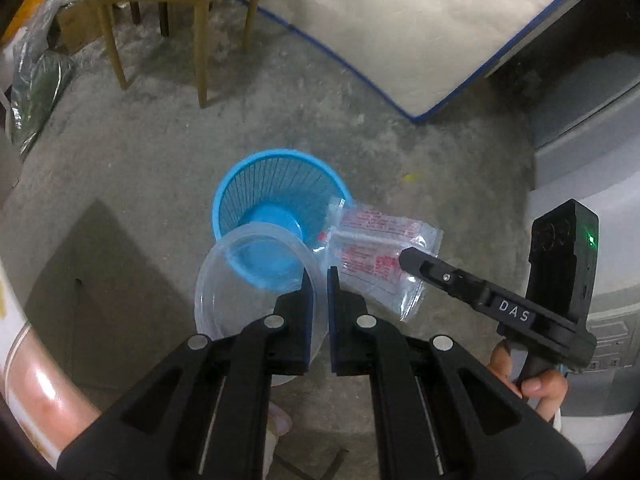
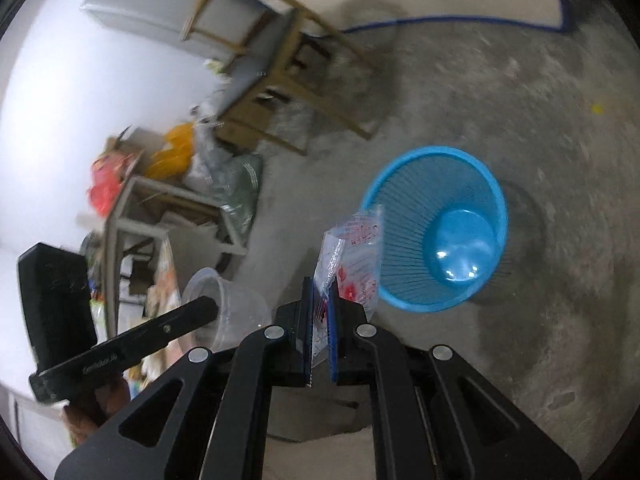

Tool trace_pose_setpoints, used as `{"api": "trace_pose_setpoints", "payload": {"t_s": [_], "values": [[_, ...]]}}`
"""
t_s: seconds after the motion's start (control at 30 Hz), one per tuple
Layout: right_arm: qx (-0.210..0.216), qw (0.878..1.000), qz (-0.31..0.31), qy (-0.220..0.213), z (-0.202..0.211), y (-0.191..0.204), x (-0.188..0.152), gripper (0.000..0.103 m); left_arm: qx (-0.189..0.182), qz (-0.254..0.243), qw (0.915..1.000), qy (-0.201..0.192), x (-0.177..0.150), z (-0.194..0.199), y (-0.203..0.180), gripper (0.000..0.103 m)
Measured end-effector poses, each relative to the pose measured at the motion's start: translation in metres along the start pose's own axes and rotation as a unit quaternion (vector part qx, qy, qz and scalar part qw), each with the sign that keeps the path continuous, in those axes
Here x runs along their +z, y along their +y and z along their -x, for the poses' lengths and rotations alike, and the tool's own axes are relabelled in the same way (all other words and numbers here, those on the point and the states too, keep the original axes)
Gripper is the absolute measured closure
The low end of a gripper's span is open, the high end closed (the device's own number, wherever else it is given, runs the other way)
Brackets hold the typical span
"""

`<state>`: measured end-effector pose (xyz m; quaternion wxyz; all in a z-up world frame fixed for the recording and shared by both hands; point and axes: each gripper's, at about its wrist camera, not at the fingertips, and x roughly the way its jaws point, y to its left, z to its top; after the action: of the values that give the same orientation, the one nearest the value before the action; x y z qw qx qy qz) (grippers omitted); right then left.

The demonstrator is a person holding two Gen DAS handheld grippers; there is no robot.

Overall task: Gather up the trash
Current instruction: 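Carry both items over the blue wastebasket and open both tools, then move both tools back over the table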

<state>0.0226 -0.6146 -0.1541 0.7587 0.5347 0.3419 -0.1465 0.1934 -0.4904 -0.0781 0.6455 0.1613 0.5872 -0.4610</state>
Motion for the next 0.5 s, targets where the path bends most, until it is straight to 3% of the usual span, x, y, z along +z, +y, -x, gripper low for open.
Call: {"api": "trace_pose_setpoints", "payload": {"t_s": [0.1,0.17,0.2,0.23,0.27,0.37,0.5], "values": [[-0.009,1.000,-0.025,0.002,-0.020,-0.019,0.014,0.092,0.007,0.003,1.0000,0.000,0.018,-0.022,-0.002,0.095],[-0.015,0.999,-0.032,0.005,-0.038,-0.032,0.025,0.085,0.016,0.008,0.9998,-0.013,0.027,-0.034,0.000,0.067],[-0.027,0.999,-0.038,0.008,-0.048,-0.039,0.030,0.071,0.017,0.013,0.9995,-0.023,0.031,-0.037,0.002,0.048],[-0.039,0.998,-0.042,0.008,-0.055,-0.046,0.033,0.064,0.017,0.016,0.9992,-0.033,0.031,-0.040,0.002,0.043],[-0.048,0.998,-0.046,0.008,-0.061,-0.053,0.035,0.058,0.021,0.020,0.9988,-0.041,0.033,-0.041,0.002,0.043],[-0.072,0.995,-0.064,0.012,-0.071,-0.072,0.036,0.058,0.014,0.032,0.9986,-0.040,0.029,-0.042,0.004,0.039],[-0.069,0.995,-0.069,0.005,-0.062,-0.083,0.030,0.058,0.021,-0.004,0.9983,-0.054,0.021,-0.027,-0.003,0.036]]}}
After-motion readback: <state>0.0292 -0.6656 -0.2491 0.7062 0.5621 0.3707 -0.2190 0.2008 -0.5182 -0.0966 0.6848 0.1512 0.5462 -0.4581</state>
